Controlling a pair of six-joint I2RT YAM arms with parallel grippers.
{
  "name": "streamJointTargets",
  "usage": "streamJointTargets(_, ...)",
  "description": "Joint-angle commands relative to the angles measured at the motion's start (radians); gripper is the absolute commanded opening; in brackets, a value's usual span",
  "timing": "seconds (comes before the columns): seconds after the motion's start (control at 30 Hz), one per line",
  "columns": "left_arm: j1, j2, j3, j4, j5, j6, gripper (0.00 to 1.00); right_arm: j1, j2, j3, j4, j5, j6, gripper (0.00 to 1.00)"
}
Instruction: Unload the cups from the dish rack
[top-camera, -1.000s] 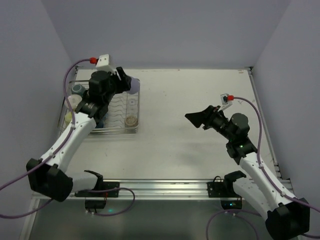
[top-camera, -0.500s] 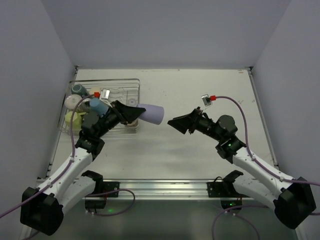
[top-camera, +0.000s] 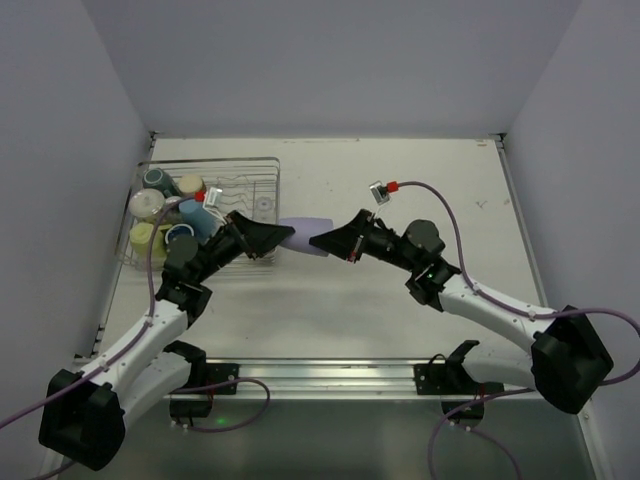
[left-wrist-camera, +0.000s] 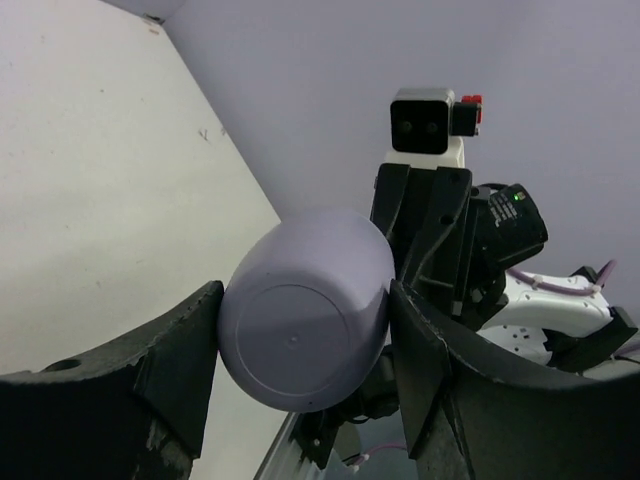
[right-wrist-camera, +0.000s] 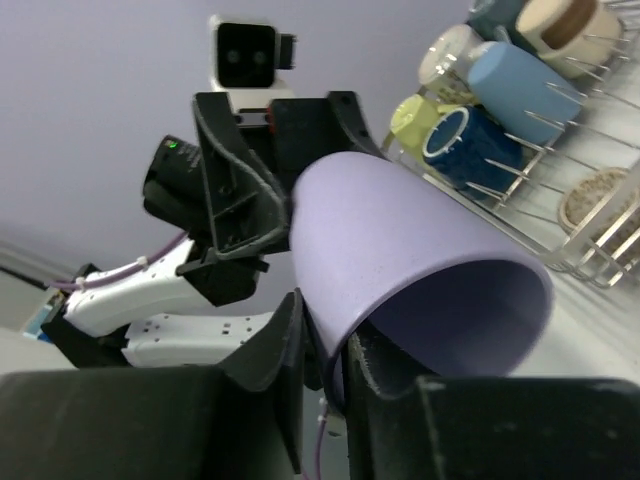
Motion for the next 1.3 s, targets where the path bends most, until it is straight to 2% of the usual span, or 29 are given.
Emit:
streamJointTargets(0.0,-0.006,-0.013,0.014,0.020,0.023,0.050,0.46,0.008,0.013,0.044,0.119,0.067,0.029,0.10)
streamJointTargets(0.03,-0.006,-0.028,0.032,-0.071,0.016,0.085,0.69,0.007,-0.001,0.048,0.055,0.085,0.019,0.04)
streamJointTargets(0.07,-0.006,-0.037,0.090,-0.133,0.006,0.124,0.78,0.007,-0.012,0.061,0.000,0.120,-0.028,0.00)
streamJointTargets(0.1,-0.006,-0.048,0.130,-0.288,-0.012,0.224,0.85,0.007,-0.021,0.103,-0.076,0.137,-0.062,0.00)
streamJointTargets(0.13,-0.006,-0.066,0.170,-0.376,-0.067,0.281,0.95,0.005,-0.036,0.129,-0.240,0.159,-0.102,0.00)
streamJointTargets(0.2,-0.006,-0.097,0.291,-0.597,-0.150,0.433,1.00,0.005,-0.050,0.209,-0.394,0.235,-0.220,0.00)
streamJointTargets(0.23,-0.006,-0.108,0.319,-0.657,-0.228,0.473,1.00,-0.007,-0.053,0.237,-0.548,0.261,-0.260,0.00)
streamJointTargets(0.33,-0.006,-0.158,0.382,-0.822,-0.341,0.590,1.00,-0.073,-0.040,0.344,-0.802,0.324,-0.397,0.00)
streamJointTargets(0.47,-0.006,-0.223,0.320,-0.896,-0.382,0.655,1.00,-0.229,0.058,0.461,-1.009,0.303,-0.542,0.00)
streamJointTargets(0.57,-0.006,-0.252,0.272,-0.928,-0.388,0.702,1.00,-0.315,0.167,0.603,-1.181,0.393,-0.642,0.00)
streamJointTargets(0.63,-0.006,-0.269,0.253,-0.943,-0.400,0.736,1.00,-0.357,0.294,0.715,-1.278,0.458,-0.682,0.00)
streamJointTargets(0.8,-0.006,-0.278,0.221,-0.940,-0.391,0.765,1.00,-0.414,0.531,0.980,-1.408,0.532,-0.794,0.00)
streamJointTargets(0.93,-0.006,-0.278,0.223,-0.937,-0.350,0.770,1.00,-0.469,0.742,1.168,-1.581,0.616,-0.856,0.00)
streamJointTargets(1.0,-0.015,-0.278,0.223,-0.936,-0.348,0.770,1.00,-0.489,0.781,1.213,-1.606,0.630,-0.885,0.00)
streamJointTargets(1.2,-0.044,-0.263,0.224,-0.937,-0.362,0.773,1.00,-0.569,0.850,1.199,-1.584,0.510,-0.911,0.02)
streamJointTargets(1.27,-0.046,-0.260,0.223,-0.942,-0.363,0.776,1.00,-0.579,0.882,1.203,-1.585,0.516,-0.914,0.03)
